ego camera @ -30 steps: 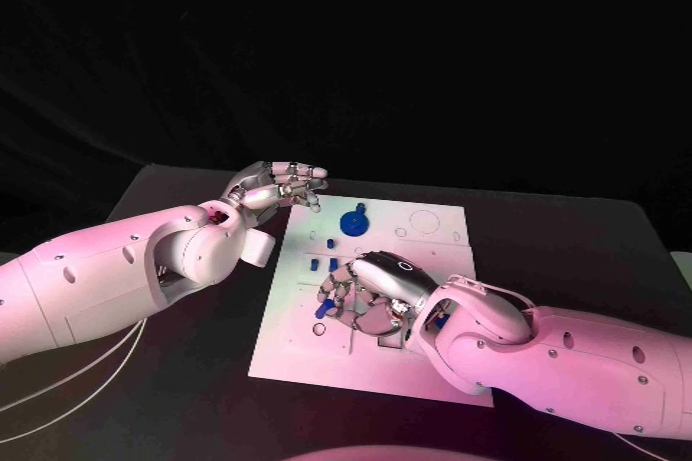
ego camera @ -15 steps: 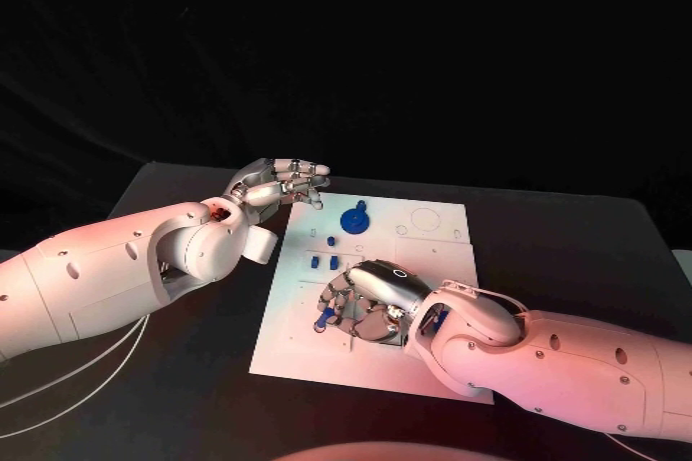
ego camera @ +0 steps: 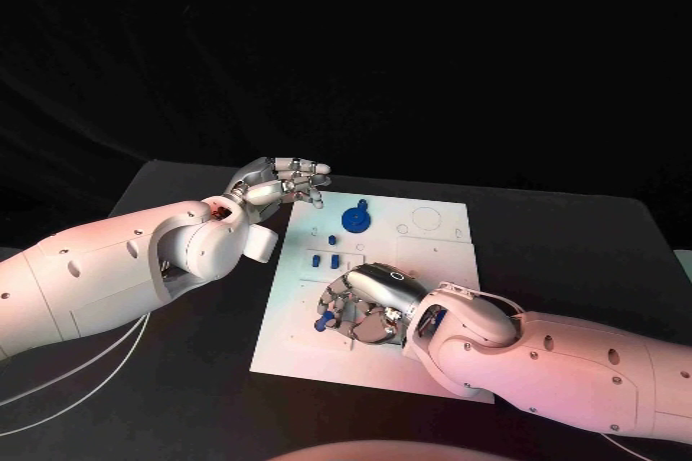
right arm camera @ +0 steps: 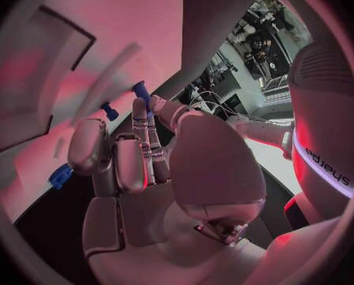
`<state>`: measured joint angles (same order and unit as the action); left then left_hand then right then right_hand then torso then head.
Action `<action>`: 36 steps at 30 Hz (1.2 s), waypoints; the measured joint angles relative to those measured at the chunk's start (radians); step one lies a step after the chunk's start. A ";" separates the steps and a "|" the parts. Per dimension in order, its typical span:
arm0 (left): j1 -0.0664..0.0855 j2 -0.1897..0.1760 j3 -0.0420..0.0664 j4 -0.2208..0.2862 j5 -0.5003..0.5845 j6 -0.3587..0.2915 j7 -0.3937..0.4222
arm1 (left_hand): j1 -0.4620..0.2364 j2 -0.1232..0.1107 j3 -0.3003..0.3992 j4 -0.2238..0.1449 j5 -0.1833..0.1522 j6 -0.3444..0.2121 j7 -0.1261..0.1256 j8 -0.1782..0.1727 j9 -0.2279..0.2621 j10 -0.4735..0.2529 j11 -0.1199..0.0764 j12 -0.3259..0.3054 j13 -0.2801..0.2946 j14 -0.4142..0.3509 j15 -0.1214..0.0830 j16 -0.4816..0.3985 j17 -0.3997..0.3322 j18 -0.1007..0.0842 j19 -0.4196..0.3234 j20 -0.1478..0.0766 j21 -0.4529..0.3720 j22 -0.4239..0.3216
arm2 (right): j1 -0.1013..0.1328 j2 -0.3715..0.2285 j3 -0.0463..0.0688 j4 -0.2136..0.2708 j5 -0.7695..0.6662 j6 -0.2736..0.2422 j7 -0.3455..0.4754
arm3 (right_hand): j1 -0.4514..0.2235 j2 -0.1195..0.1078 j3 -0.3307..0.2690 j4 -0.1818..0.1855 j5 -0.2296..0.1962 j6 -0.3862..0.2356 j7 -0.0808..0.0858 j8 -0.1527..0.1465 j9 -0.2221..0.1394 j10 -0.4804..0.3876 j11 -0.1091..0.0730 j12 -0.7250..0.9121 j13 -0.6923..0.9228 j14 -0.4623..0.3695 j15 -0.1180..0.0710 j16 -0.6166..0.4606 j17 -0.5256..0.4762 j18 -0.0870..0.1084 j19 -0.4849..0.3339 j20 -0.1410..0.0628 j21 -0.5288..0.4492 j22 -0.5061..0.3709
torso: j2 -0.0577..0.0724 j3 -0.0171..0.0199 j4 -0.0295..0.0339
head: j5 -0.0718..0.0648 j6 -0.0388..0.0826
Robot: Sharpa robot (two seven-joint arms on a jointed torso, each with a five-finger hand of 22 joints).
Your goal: Assemble the parts on the task board
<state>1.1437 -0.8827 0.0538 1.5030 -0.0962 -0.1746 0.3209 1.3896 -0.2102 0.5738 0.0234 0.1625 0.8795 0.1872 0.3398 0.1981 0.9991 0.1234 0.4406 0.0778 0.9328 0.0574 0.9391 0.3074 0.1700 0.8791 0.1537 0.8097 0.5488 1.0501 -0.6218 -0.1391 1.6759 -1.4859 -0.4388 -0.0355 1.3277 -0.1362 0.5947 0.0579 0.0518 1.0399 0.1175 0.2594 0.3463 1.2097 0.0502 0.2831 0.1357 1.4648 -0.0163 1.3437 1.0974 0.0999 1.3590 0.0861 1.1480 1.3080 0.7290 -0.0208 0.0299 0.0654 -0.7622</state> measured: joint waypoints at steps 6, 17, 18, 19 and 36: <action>0.000 0.000 0.000 0.000 0.000 0.000 0.000 | 0.000 0.000 0.000 0.000 0.000 0.000 0.000 0.000 0.000 0.000 0.000 0.000 0.000 0.000 0.000 0.000 0.000 0.000 0.000 0.000 -0.003 0.000 | -0.002 0.006 0.000 -0.002 -0.013 0.008 -0.006 | 0.000 0.000 0.000 0.000 0.000 -0.002 0.001 0.000 0.000 -0.004 0.004 0.000 0.001 0.000 0.000 0.000 0.000 0.000 0.000 0.000 -0.001 0.000 | 0.000 -0.0003 0.0004 | 0.000 -0.001; 0.000 0.000 0.000 0.000 0.000 0.001 -0.001 | 0.000 0.000 0.000 0.000 0.000 0.000 0.000 0.000 0.000 0.000 0.000 0.000 0.000 0.000 0.000 0.000 0.000 0.000 0.000 0.000 -0.003 0.000 | -0.004 0.019 0.000 -0.002 -0.059 0.022 -0.026 | -0.059 -0.021 -0.014 0.011 0.007 -0.066 0.032 0.009 0.043 -0.033 0.018 -0.012 0.005 0.000 0.005 0.000 -0.002 0.000 -0.008 0.008 -0.016 0.000 | 0.000 -0.0008 0.0005 | 0.000 -0.003; 0.000 0.000 0.000 0.000 0.000 0.001 -0.001 | 0.000 0.000 0.000 0.000 0.000 0.000 0.000 0.000 0.000 0.000 0.000 0.000 0.000 0.000 0.000 0.000 0.000 0.000 0.000 0.000 -0.003 0.000 | -0.004 0.019 -0.001 -0.002 -0.061 0.023 -0.027 | -0.066 -0.028 -0.021 0.013 0.009 -0.077 0.035 -0.001 0.036 -0.034 0.020 -0.012 0.005 0.002 0.009 0.000 -0.002 0.000 -0.008 0.008 -0.018 0.000 | 0.000 -0.0007 0.0005 | 0.000 -0.004; 0.000 0.000 0.000 -0.001 0.000 0.001 -0.001 | 0.000 0.000 0.000 0.000 0.000 0.000 0.000 0.000 0.000 0.000 0.000 0.000 0.000 0.000 0.000 0.000 0.000 0.000 0.000 0.000 -0.003 0.000 | -0.005 0.019 -0.002 -0.003 -0.063 0.025 -0.029 | -0.074 -0.037 -0.029 0.017 0.009 -0.091 0.039 -0.013 0.029 -0.038 0.023 -0.013 0.006 0.002 0.009 0.000 -0.002 0.000 -0.011 0.011 -0.021 0.000 | 0.000 -0.0007 0.0005 | 0.000 -0.004; -0.001 -0.002 0.000 -0.001 0.000 0.002 -0.003 | -0.004 0.004 0.000 0.000 0.000 0.000 0.000 0.000 0.000 0.000 0.000 -0.003 0.000 0.000 0.000 0.000 -0.001 0.000 0.000 0.000 -0.003 0.000 | -0.012 -0.029 -0.003 0.018 -0.041 -0.059 -0.004 | -0.083 -0.062 -0.068 0.032 0.009 -0.239 0.042 -0.114 -0.013 -0.050 0.025 -0.012 0.027 0.000 0.018 0.000 -0.004 0.000 -0.011 0.018 -0.027 0.000 | -0.001 0.0011 -0.0005 | -0.003 0.005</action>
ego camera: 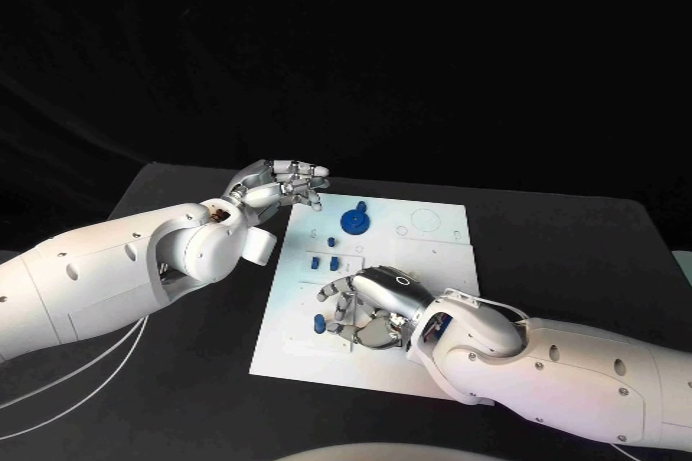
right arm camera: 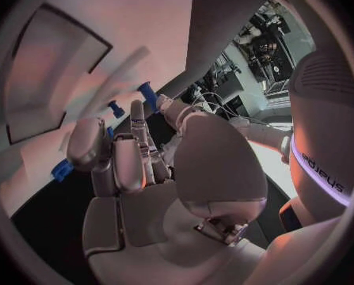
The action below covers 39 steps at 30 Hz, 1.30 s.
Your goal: Assemble the parts on the task board
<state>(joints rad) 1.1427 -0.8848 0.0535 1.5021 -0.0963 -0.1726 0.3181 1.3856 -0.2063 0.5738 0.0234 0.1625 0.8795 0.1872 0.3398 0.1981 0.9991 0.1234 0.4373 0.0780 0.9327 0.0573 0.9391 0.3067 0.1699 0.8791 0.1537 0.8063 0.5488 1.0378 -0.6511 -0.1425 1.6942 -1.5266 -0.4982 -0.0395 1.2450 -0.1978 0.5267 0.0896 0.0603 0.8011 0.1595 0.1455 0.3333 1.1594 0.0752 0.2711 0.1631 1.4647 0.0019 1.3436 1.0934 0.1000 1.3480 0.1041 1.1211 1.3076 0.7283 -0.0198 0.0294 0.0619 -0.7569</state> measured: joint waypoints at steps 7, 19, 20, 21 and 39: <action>-0.002 -0.001 -0.001 0.000 0.000 0.000 0.000 | 0.000 0.000 0.000 0.000 0.000 0.000 0.000 0.000 0.000 0.000 0.000 0.000 0.000 0.000 0.000 0.000 0.000 0.000 0.000 0.000 0.000 0.000 | 0.007 -0.071 0.005 0.052 0.076 -0.068 0.066 | 0.013 0.006 -0.002 -0.003 0.006 0.010 -0.001 -0.002 0.000 0.000 0.000 0.014 0.012 0.000 0.000 0.000 -0.005 0.000 0.004 -0.004 0.014 0.000 | -0.002 0.0005 -0.0003 | -0.003 0.005; -0.006 -0.007 -0.006 0.000 0.000 0.000 -0.001 | 0.000 0.000 0.000 0.000 0.000 0.000 0.000 0.000 0.000 0.000 0.000 0.000 -0.001 0.000 0.000 0.000 -0.001 0.000 0.000 0.000 0.000 0.000 | 0.083 -0.319 0.011 0.115 0.371 -0.003 0.115 | -0.001 0.034 -0.064 0.004 0.116 0.189 -0.051 0.122 0.088 0.140 -0.050 0.453 0.418 0.002 -0.042 0.081 0.129 -0.032 0.094 -0.040 0.181 0.000 | -0.005 -0.0028 -0.0090 | -0.071 0.018; -0.006 -0.007 -0.006 0.001 0.000 0.000 -0.001 | 0.000 0.000 0.000 0.000 0.000 0.000 0.000 0.000 0.000 0.000 0.000 0.000 -0.001 0.000 0.000 0.000 -0.001 0.000 0.000 0.000 0.000 0.000 | 0.085 -0.341 0.011 0.119 0.389 0.011 0.109 | -0.014 0.036 -0.073 0.013 0.116 0.182 -0.050 0.125 0.099 0.146 -0.055 0.548 0.525 0.002 -0.042 0.092 0.149 -0.032 0.101 -0.039 0.195 0.000 | -0.005 -0.0031 -0.0102 | -0.078 0.019; -0.006 -0.006 -0.006 0.001 0.000 0.000 -0.001 | 0.000 0.000 0.000 0.000 0.000 0.000 0.000 0.000 0.000 0.000 0.000 0.000 -0.001 0.000 0.000 0.000 -0.001 0.000 0.000 0.000 0.000 0.000 | 0.086 -0.356 0.011 0.124 0.400 0.020 0.102 | -0.023 0.033 -0.087 0.021 0.116 0.175 -0.050 0.128 0.112 0.152 -0.052 0.634 0.622 0.002 -0.042 0.103 0.169 -0.032 0.102 -0.038 0.205 0.000 | -0.006 -0.0036 -0.0110 | -0.085 0.019; -0.014 -0.010 -0.010 0.006 0.000 0.000 0.000 | 0.000 0.000 0.000 0.000 0.000 0.000 0.000 0.000 0.000 0.000 0.000 0.000 -0.001 0.000 0.000 0.000 -0.001 0.000 0.000 0.000 0.000 0.000 | 0.071 -0.525 0.001 0.224 0.335 0.096 -0.168 | -0.092 -0.002 -0.278 0.170 0.075 0.151 -0.058 0.181 0.247 0.183 -0.054 0.899 0.956 0.002 -0.042 0.157 0.215 -0.032 0.111 -0.040 0.232 0.001 | -0.017 -0.0052 -0.0265 | -0.150 0.010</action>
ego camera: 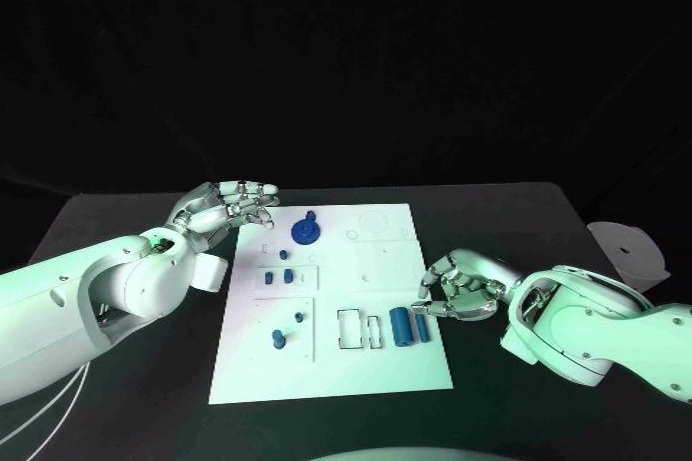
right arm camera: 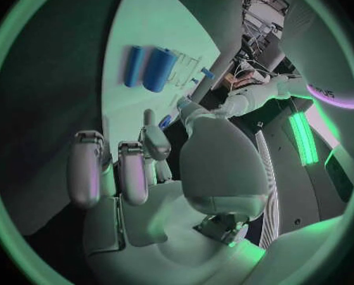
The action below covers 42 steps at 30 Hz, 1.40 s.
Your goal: Assemble the parts on the task board
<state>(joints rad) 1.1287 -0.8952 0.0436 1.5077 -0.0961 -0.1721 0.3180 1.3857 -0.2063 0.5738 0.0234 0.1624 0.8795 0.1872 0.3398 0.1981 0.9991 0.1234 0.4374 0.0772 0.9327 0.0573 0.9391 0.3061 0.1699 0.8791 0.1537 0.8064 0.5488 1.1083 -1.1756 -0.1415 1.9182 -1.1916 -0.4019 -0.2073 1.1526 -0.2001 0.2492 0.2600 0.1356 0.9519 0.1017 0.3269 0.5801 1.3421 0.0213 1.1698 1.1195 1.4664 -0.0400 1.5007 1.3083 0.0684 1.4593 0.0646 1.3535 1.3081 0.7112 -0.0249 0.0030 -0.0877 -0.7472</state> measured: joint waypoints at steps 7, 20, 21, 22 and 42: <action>-0.002 -0.003 0.000 0.001 0.000 0.000 0.000 | 0.000 0.000 0.000 0.000 0.000 0.000 0.000 0.000 0.000 0.000 0.000 0.000 0.000 0.000 0.000 0.000 0.000 0.000 0.000 0.000 0.000 0.000 | -0.007 -0.001 -0.002 0.027 -0.051 -0.001 -0.056 | -0.008 0.008 -0.030 0.030 0.000 -0.004 -0.003 0.004 0.020 0.007 0.000 0.019 0.024 0.000 0.000 0.000 0.000 0.000 0.000 0.000 0.000 0.000 | -0.002 0.0001 -0.0014 | -0.001 -0.004; -0.003 -0.007 -0.001 0.003 0.001 0.000 0.000 | 0.000 0.000 0.000 0.000 0.000 0.000 0.000 0.000 0.000 0.000 0.000 0.000 0.000 0.000 0.000 0.000 0.000 0.000 0.000 0.000 0.000 0.000 | -0.033 0.035 -0.006 0.025 -0.108 -0.001 -0.104 | -0.009 0.009 -0.045 0.026 0.000 -0.003 -0.003 0.010 0.034 0.010 -0.003 0.027 0.038 0.000 0.000 0.000 0.000 0.000 0.000 0.000 0.000 0.000 | -0.001 -0.0015 -0.0024 | 0.005 -0.011; -0.003 -0.007 -0.001 0.004 0.001 0.000 0.000 | 0.000 0.000 0.000 0.000 0.000 0.000 0.000 0.000 0.000 0.000 0.000 0.000 0.000 0.000 0.000 0.000 0.000 0.000 0.000 0.000 0.000 0.000 | -0.036 0.038 -0.006 0.023 -0.112 -0.001 -0.106 | -0.004 0.014 -0.045 0.026 0.000 -0.004 -0.003 0.010 0.034 0.010 -0.003 0.027 0.038 0.000 0.000 0.000 0.000 0.000 0.000 0.000 0.000 0.000 | -0.001 -0.0016 -0.0021 | 0.005 -0.011; -0.003 -0.007 -0.001 0.004 0.001 0.000 -0.001 | 0.000 0.000 0.000 0.000 0.000 0.000 0.000 0.000 0.000 0.000 0.000 0.000 0.000 0.000 0.000 0.000 0.000 0.000 0.000 0.000 0.000 0.000 | -0.040 0.043 -0.006 0.021 -0.117 -0.001 -0.109 | -0.004 0.015 -0.045 0.026 0.000 -0.003 -0.003 0.010 0.034 0.010 -0.003 0.027 0.038 0.000 0.000 0.000 0.000 0.000 0.000 0.000 0.000 0.000 | -0.001 -0.0016 -0.0020 | 0.005 -0.011; -0.003 -0.014 -0.001 0.006 0.001 0.001 -0.001 | 0.000 0.000 0.000 0.000 0.000 0.000 0.000 0.000 0.000 0.000 0.000 0.000 0.000 0.000 0.000 0.000 -0.001 0.000 0.000 0.000 0.000 0.000 | -0.075 0.114 -0.006 -0.029 -0.176 0.005 -0.127 | 0.000 0.018 -0.053 0.028 0.004 -0.003 -0.003 0.014 0.039 0.014 -0.007 0.032 0.046 0.000 0.000 0.000 0.000 0.000 0.003 -0.004 0.000 0.000 | -0.001 -0.0015 -0.0013 | 0.016 -0.017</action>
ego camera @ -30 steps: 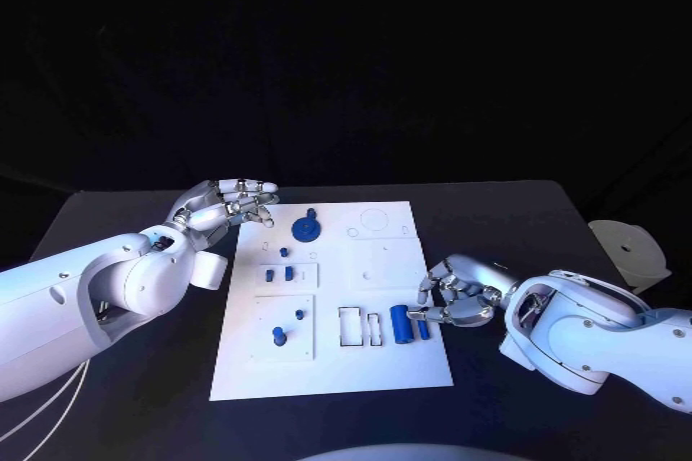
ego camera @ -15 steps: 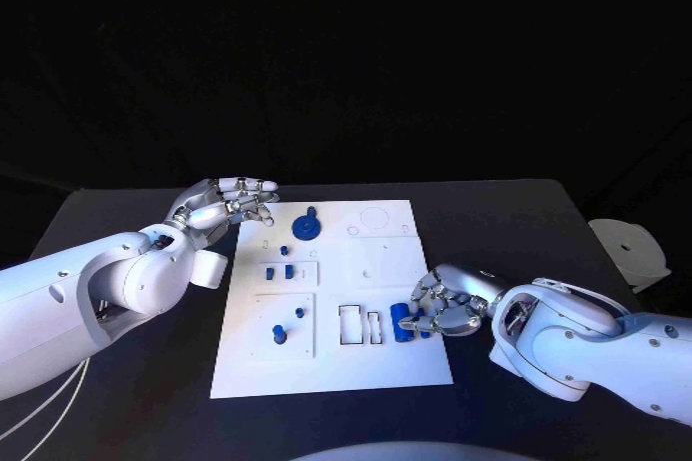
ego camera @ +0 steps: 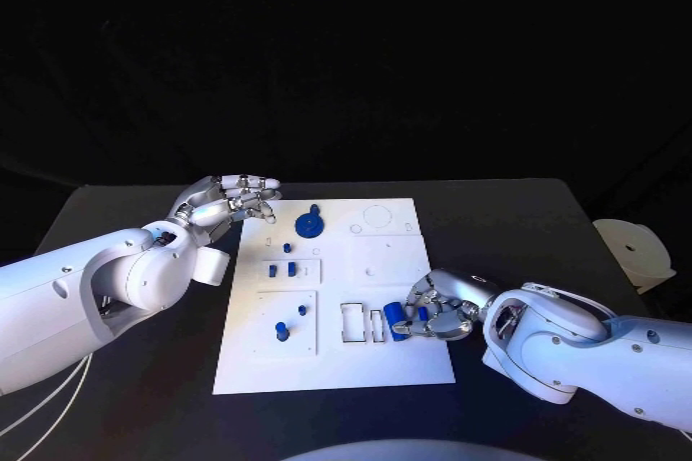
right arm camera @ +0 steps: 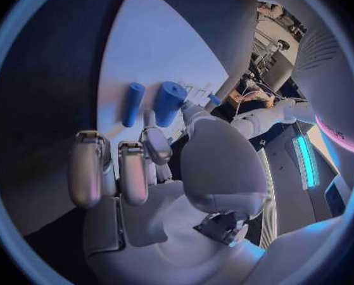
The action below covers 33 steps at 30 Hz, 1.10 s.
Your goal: Assemble the parts on the task board
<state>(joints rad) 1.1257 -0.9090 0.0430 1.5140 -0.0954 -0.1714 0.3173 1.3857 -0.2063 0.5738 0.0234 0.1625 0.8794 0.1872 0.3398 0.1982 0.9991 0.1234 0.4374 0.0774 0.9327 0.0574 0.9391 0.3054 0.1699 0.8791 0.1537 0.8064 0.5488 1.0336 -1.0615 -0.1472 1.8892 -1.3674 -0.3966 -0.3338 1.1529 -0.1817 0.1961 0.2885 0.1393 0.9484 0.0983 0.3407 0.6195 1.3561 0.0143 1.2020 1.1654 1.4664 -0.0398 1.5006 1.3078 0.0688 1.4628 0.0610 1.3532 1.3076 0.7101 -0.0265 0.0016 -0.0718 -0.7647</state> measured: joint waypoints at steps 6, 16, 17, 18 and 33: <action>0.000 -0.002 0.000 0.001 0.000 0.000 0.000 | 0.000 0.000 0.000 0.000 0.000 0.000 0.000 0.000 0.000 0.000 0.000 0.000 0.000 0.000 0.000 0.000 0.000 0.000 0.000 0.000 0.000 0.000 | -0.006 0.015 0.002 -0.015 -0.016 0.003 -0.003 | 0.000 0.000 -0.006 0.000 0.000 0.000 0.000 0.001 0.007 0.000 0.000 0.000 0.002 0.000 0.000 0.000 0.000 0.000 0.000 0.000 -0.004 0.000 | 0.000 -0.0001 0.0000 | 0.003 -0.003; 0.000 -0.004 0.000 0.002 0.000 0.001 -0.001 | 0.000 0.000 0.000 0.000 0.000 0.000 0.000 0.000 0.000 0.000 0.000 0.000 0.000 0.000 0.000 0.000 0.000 0.000 0.000 0.000 0.000 0.000 | -0.009 0.027 0.004 -0.020 -0.028 0.001 -0.014 | 0.018 0.018 -0.018 -0.001 0.020 0.008 -0.007 0.009 0.018 0.009 -0.002 0.013 0.023 0.000 -0.007 0.000 0.000 0.000 0.000 0.000 -0.004 0.000 | -0.001 -0.0006 -0.0007 | 0.003 -0.004; 0.000 -0.004 0.000 0.002 0.000 0.001 -0.001 | 0.000 0.000 0.000 0.000 0.000 0.000 0.000 0.000 0.000 0.000 0.000 0.000 0.000 0.000 0.000 0.000 0.000 0.000 0.000 0.000 0.000 0.000 | -0.009 0.028 0.004 -0.020 -0.029 0.001 -0.015 | 0.021 0.018 -0.019 -0.002 0.023 0.009 -0.008 0.011 0.018 0.011 -0.004 0.013 0.024 0.000 -0.007 0.000 0.000 0.000 0.000 0.000 -0.004 0.000 | -0.001 -0.0005 -0.0007 | 0.003 -0.004; 0.000 -0.004 0.000 0.002 0.000 0.001 -0.001 | 0.000 0.000 0.000 0.000 0.000 0.000 0.000 0.000 0.000 0.000 0.000 0.000 0.000 0.000 0.000 0.000 0.000 0.000 0.000 0.000 0.000 0.000 | -0.010 0.029 0.004 -0.020 -0.029 0.000 -0.015 | 0.028 0.017 -0.023 -0.001 0.026 0.011 -0.009 0.011 0.018 0.011 -0.004 0.013 0.026 0.000 -0.007 0.000 0.000 0.000 0.000 0.000 -0.004 0.000 | -0.001 -0.0005 -0.0007 | 0.003 -0.003; 0.000 -0.005 0.000 0.003 0.000 0.002 -0.002 | 0.000 0.000 0.000 0.000 0.000 0.000 0.000 0.000 -0.001 0.000 0.000 0.000 -0.001 0.000 0.000 0.000 -0.001 0.000 0.000 0.000 -0.005 0.000 | -0.013 0.031 0.003 -0.009 -0.014 -0.024 -0.030 | 0.090 0.034 -0.018 -0.006 0.092 0.027 -0.013 0.012 0.035 0.036 -0.014 0.050 0.075 0.000 -0.014 0.004 0.000 0.000 0.003 -0.003 -0.003 0.000 | -0.001 0.0000 -0.0014 | 0.003 -0.004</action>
<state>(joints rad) 1.1256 -0.9139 0.0430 1.5166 -0.0954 -0.1690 0.3151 1.3857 -0.2063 0.5738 0.0234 0.1625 0.8795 0.1872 0.3399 0.1971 0.9991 0.1234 0.4375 0.0766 0.9328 0.0573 0.9391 0.3049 0.1699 0.8791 0.1538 0.8015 0.5488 1.0210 -1.0310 -0.1439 1.8798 -1.3817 -0.4206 -0.3643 1.2429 -0.1475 0.1777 0.2827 0.2309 0.9757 0.0855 0.3526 0.6548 1.3926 0.0004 1.2515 1.2406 1.4666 -0.0541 1.5046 1.3076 0.0688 1.4662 0.0575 1.3500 1.3073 0.7088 -0.0265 0.0002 -0.0685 -0.7684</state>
